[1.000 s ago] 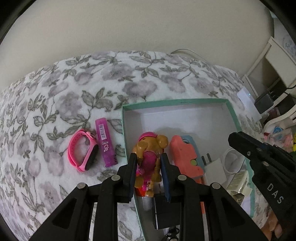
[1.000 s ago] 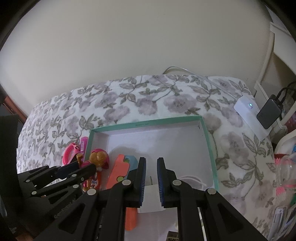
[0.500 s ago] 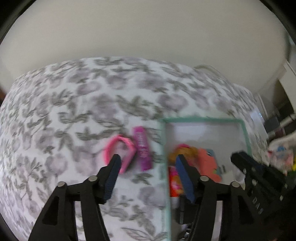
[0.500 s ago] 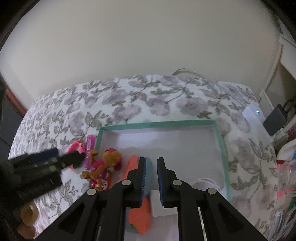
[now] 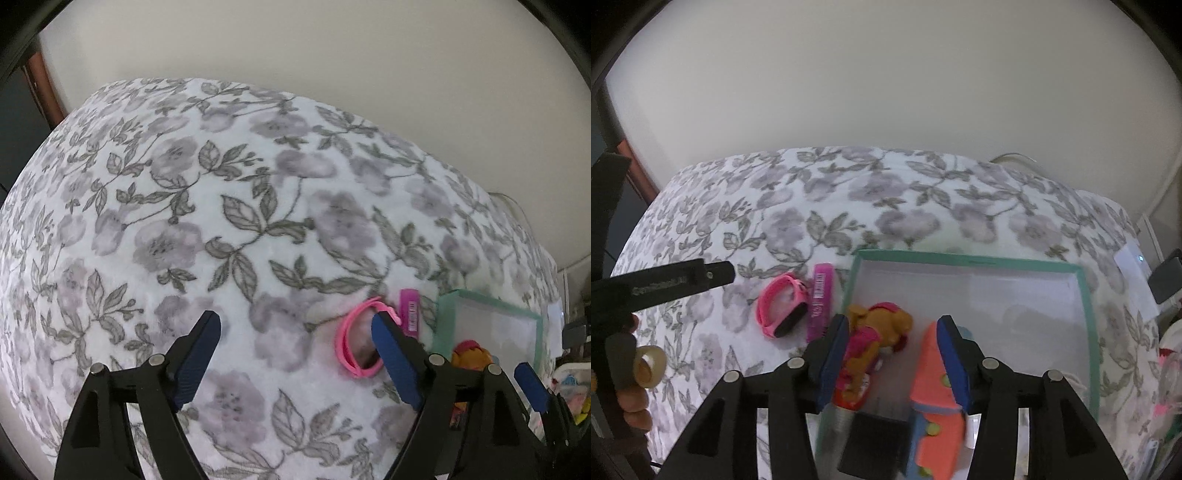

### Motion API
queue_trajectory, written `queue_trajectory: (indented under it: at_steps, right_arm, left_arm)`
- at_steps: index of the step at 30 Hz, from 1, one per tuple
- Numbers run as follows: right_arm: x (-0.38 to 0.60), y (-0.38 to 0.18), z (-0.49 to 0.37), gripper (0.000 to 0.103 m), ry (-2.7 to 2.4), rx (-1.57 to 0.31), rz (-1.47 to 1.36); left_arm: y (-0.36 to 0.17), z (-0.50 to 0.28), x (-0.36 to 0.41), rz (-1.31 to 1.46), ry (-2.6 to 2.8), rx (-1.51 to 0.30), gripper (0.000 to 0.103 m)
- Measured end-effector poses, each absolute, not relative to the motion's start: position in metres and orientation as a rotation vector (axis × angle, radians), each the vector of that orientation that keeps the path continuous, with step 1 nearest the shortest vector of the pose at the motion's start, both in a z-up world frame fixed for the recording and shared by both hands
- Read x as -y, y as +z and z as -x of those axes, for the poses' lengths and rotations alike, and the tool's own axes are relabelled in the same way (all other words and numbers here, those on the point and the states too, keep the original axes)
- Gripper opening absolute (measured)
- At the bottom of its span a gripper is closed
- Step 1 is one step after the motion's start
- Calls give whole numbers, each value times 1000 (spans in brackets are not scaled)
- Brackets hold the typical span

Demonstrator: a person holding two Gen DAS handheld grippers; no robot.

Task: Organize rigid objects
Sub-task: 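Grasp the pink watch with left tool while right tool grasps magenta tube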

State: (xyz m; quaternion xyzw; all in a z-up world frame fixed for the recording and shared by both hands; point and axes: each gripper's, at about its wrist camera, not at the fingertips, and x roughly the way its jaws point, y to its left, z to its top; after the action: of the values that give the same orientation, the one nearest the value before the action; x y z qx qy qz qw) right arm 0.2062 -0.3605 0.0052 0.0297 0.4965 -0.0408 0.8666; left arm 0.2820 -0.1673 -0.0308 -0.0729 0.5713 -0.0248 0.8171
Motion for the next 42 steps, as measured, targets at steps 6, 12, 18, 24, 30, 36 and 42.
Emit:
queue_trajectory:
  at_steps: [6,12,18,24,30,36,42]
  right_arm:
    - [348,0,-210,56,-71,-1053,-43]
    - [348,-2,-210,56,-75,-1060,-48]
    - [350,-3,-211,56,-81,-1063,-51]
    - [351,-4,-210,56,-88,-1066,-54]
    - [351,-3,-210,56,-92,-1052,-61]
    - [352,-5,-211,56,-91,-1044,-84]
    - [343,-1,-219,56,-78,-1027,-78]
  left_arm:
    - [-61,-284,174,125,-41,-1254,84]
    - [-73,-284,186,93,-51,-1247,84]
    - [-86,-282,204,-31,-15,-1231,85]
    - [-81,-276,221,-147,7,-1171,81]
    - [-76,-269,228,-159,-51,-1188,40]
    - [-77,-268,228,-119,-111,-1218,20]
    - [-78,-272,211,-40,-110,-1257,16]
